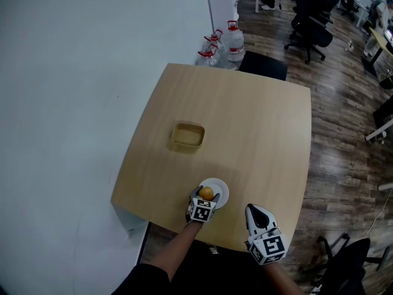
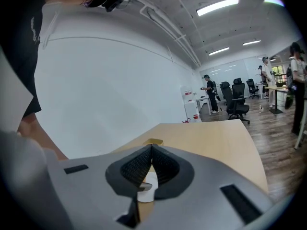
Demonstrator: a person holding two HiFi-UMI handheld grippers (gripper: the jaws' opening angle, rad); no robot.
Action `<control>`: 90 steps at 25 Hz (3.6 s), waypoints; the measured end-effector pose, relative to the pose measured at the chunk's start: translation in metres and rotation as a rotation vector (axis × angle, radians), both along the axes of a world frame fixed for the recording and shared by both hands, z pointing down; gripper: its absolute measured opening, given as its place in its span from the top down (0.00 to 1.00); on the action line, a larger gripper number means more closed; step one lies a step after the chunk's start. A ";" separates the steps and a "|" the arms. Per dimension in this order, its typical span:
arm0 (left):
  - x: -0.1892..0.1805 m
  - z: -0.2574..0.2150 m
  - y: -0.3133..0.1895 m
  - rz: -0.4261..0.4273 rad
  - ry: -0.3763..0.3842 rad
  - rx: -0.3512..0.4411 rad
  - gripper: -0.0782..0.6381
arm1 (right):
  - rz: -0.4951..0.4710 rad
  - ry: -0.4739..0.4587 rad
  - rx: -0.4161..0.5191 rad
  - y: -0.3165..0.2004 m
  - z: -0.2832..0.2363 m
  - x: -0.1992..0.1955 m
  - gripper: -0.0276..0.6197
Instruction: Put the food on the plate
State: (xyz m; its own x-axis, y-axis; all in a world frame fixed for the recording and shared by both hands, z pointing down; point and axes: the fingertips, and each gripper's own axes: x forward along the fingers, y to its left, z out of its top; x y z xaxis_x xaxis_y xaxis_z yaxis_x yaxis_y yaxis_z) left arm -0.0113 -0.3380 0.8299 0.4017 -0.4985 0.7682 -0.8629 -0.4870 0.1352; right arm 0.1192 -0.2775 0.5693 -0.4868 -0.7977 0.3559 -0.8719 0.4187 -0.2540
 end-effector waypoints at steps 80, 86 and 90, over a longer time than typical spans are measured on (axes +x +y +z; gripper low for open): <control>-0.062 -0.339 0.259 -0.111 0.505 0.531 0.86 | 0.130 0.193 0.176 0.220 -0.089 -0.038 0.86; -0.069 -0.356 0.260 -0.104 0.472 0.591 0.86 | 0.161 0.179 0.236 0.221 -0.110 -0.023 0.86; -0.076 -0.361 0.260 -0.111 0.471 0.613 0.86 | 0.139 0.188 0.267 0.225 -0.115 -0.031 0.86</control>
State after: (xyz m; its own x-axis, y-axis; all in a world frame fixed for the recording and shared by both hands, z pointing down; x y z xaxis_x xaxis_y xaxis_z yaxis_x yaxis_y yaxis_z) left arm -0.0876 -0.0778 0.4688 0.5400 -0.8352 0.1037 -0.8294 -0.5071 0.2346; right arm 0.0887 -0.0525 0.4541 -0.3126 -0.9288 0.1990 -0.9464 0.3224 0.0184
